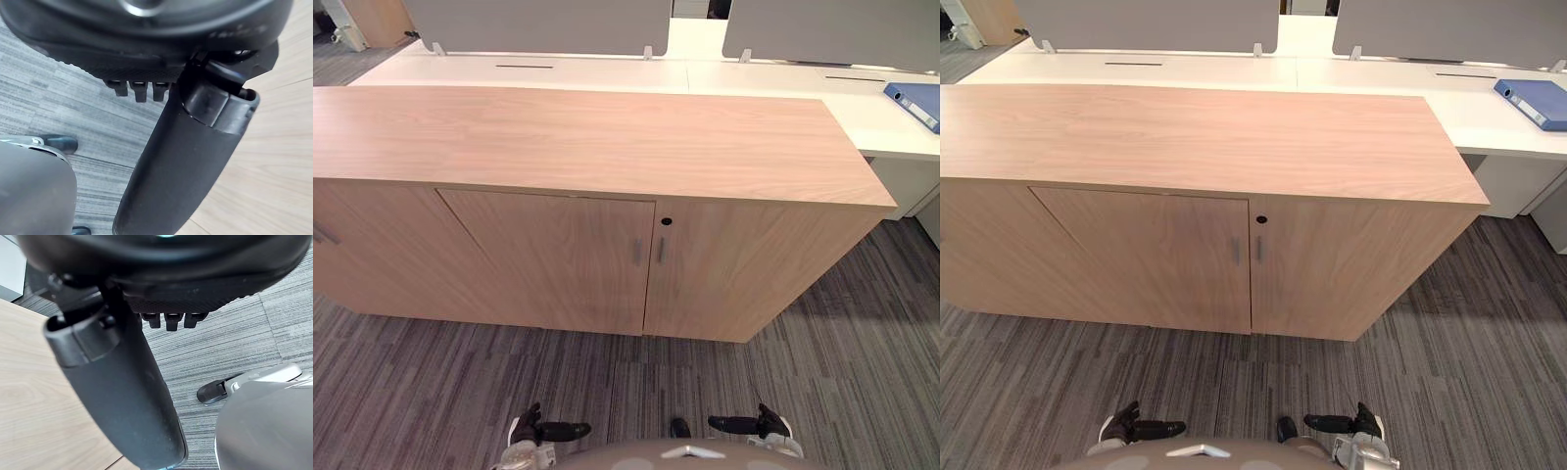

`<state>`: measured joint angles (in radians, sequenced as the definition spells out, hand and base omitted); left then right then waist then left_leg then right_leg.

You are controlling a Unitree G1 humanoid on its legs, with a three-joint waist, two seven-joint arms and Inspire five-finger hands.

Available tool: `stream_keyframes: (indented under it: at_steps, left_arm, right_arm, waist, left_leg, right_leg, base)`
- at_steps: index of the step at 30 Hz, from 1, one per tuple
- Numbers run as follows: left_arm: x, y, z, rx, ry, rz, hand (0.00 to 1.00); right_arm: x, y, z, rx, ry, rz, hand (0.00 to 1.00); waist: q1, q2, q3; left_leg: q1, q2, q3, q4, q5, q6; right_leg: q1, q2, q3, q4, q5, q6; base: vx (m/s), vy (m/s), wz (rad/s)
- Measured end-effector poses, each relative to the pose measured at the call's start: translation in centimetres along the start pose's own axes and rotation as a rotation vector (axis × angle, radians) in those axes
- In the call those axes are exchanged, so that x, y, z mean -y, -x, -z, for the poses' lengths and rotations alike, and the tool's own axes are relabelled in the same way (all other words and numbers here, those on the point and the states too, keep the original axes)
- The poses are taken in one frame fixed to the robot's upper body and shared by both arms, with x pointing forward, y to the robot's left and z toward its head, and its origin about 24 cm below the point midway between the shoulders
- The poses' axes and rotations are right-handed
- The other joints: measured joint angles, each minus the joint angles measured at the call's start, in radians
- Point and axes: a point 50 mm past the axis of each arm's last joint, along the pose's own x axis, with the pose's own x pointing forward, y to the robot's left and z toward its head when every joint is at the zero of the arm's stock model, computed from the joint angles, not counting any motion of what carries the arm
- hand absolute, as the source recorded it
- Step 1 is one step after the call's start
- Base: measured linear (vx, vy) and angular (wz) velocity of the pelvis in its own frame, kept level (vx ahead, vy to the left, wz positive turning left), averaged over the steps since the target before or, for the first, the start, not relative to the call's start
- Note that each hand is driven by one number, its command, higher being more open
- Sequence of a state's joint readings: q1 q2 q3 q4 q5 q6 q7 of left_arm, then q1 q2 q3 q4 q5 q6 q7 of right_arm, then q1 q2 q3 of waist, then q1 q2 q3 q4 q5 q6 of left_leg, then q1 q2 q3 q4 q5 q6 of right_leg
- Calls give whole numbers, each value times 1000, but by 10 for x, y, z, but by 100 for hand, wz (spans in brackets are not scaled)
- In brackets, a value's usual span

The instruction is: Walk over to the cabinet, pick up the folder, carry it to the office cabinet, place the folder inside the office cabinet, then close the office cabinet door

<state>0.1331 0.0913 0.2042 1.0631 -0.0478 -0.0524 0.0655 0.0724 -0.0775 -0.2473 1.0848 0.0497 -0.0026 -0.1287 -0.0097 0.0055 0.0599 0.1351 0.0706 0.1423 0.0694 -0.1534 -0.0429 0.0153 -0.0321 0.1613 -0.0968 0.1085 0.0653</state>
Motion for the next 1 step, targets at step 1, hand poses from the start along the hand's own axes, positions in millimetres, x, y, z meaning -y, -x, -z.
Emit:
stream_keyframes:
  at_steps: [1]
  left_arm:
    - [0, 0, 0, 0, 0, 0, 100]
  right_arm:
    - [0, 0, 0, 0, 0, 0, 100]
  waist:
    - [0, 0, 0]
  left_leg:
    - [0, 0, -2, 0, 0, 0]
  right_leg:
    - [0, 0, -2, 0, 0, 0]
  base:
    - [0, 0, 0]
